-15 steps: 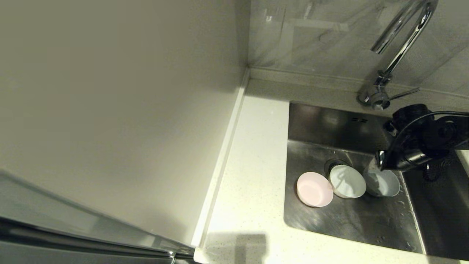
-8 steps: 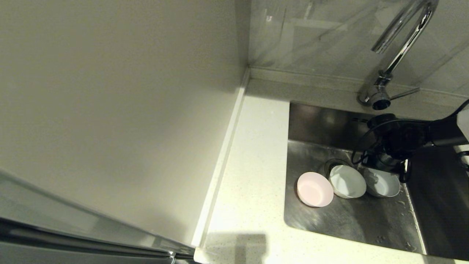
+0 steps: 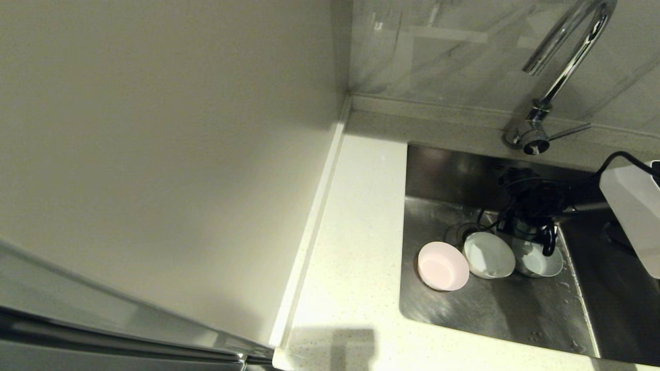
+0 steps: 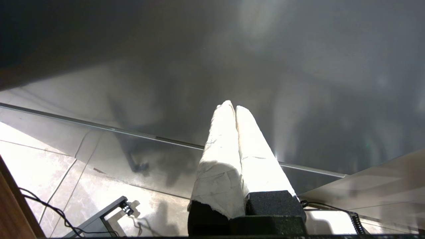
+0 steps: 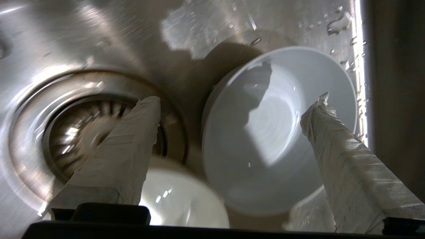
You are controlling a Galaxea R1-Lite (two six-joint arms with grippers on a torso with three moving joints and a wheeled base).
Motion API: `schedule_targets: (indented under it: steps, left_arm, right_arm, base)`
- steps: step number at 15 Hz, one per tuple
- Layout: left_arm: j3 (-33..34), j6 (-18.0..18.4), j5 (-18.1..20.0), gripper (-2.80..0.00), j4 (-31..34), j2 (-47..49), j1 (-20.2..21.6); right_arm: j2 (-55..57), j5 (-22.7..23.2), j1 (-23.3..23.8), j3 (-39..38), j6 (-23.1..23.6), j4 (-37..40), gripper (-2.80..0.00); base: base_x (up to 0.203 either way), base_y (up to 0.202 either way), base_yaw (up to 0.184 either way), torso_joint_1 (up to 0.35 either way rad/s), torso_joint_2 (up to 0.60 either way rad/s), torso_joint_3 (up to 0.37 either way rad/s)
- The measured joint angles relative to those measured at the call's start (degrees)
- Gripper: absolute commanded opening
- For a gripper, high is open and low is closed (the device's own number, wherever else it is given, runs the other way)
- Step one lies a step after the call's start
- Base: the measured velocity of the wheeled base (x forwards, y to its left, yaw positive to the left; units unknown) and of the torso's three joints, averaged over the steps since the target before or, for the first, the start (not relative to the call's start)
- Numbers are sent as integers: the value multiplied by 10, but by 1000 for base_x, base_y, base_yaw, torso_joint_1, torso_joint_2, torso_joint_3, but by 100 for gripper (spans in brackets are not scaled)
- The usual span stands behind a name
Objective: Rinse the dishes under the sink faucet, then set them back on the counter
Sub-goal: Put a bowl back to the table from the sink
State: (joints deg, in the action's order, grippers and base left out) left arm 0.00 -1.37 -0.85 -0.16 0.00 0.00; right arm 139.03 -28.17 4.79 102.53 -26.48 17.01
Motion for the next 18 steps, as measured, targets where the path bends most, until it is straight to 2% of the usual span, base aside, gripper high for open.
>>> schedule_targets:
  steps: [1, 12, 15, 18]
  left_arm:
    - [0, 0, 0, -280, 0, 0, 0]
    - [0, 0, 0, -280, 0, 0, 0]
    - [0, 0, 0, -280, 0, 0, 0]
    - [0, 0, 0, -280, 0, 0, 0]
  right_arm:
    - [9, -11, 0, 8, -1, 0, -280]
    - [29, -15, 4, 11, 2, 1, -280]
    - [-1, -16, 8, -26, 1, 0, -280]
    - [-79, -14, 8, -96, -2, 0, -280]
  base:
    - [0, 0, 0, 0, 0, 0]
    - [0, 0, 0, 0, 0, 0]
    - [0, 0, 0, 0, 0, 0]
    - [0, 0, 0, 0, 0, 0]
